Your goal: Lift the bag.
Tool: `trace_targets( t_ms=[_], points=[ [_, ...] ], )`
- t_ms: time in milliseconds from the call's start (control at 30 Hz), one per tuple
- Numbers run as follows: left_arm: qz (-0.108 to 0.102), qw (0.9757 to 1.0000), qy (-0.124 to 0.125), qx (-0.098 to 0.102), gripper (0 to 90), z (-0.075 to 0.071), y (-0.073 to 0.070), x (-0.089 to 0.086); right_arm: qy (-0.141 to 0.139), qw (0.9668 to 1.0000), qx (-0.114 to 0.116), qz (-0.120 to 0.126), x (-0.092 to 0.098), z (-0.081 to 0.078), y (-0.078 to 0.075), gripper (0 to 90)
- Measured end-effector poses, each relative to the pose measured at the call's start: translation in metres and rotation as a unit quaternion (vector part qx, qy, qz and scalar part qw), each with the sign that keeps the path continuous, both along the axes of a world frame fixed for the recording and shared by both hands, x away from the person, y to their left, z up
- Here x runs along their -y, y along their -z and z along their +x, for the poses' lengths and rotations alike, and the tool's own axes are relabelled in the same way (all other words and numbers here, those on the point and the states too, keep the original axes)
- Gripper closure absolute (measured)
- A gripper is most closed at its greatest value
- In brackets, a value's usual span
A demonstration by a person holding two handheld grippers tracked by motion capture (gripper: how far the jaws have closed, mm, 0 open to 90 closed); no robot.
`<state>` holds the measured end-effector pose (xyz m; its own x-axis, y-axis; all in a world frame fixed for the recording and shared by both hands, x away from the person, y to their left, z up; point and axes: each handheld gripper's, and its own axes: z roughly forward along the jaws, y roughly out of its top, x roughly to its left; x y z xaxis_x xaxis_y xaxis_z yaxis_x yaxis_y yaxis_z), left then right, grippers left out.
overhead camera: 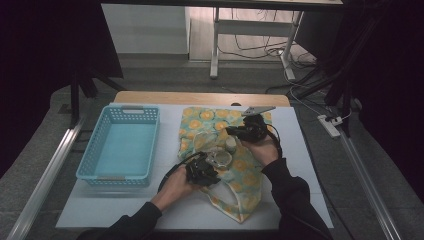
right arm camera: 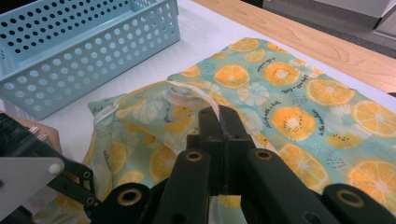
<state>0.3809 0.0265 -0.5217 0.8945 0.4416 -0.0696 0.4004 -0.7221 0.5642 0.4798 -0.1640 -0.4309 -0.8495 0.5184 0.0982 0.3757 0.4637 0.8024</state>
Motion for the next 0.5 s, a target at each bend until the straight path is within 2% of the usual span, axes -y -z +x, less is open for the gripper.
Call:
trace_targets(
  t_ms=[33, 67, 133, 233, 367, 433, 500],
  points=[
    [-0.001, 1.0, 0.008, 0.004, 87.9, -0.001, 0.001, 0.001, 0.0, 1.0, 0.0, 0.0, 0.0, 0.0, 0.0, 90.0],
    [-0.002, 1.0, 0.0, 0.001, 89.2, -0.001, 0.001, 0.001, -0.001, 1.0, 0.0, 0.0, 0.0, 0.0, 0.0, 90.0],
    [-0.003, 0.9998, -0.014, -0.015, 89.6, 0.0, -0.001, 0.002, -0.001, 1.0, 0.0, 0.0, 0.0, 0.0, 0.0, 90.0],
    [-0.002, 0.9996, -0.016, -0.024, 89.9, 0.002, -0.002, 0.002, 0.0, 1.0, -0.002, 0.001, 0.001, 0.0, 0.001, 90.0],
    [-0.032, 0.9977, -0.025, -0.055, 89.9, 0.006, -0.005, -0.005, 0.001, 1.0, -0.005, 0.004, 0.004, 0.001, 0.001, 90.0],
    [-0.048, 0.9964, -0.027, -0.065, 89.8, 0.008, -0.009, -0.009, 0.003, 1.0, -0.006, 0.006, 0.005, 0.001, 0.0, 90.0],
    [-0.059, 0.9958, -0.026, -0.065, 89.9, 0.009, -0.014, -0.013, 0.003, 1.0, -0.005, 0.006, 0.007, 0.001, 0.0, 90.0]
  ],
)
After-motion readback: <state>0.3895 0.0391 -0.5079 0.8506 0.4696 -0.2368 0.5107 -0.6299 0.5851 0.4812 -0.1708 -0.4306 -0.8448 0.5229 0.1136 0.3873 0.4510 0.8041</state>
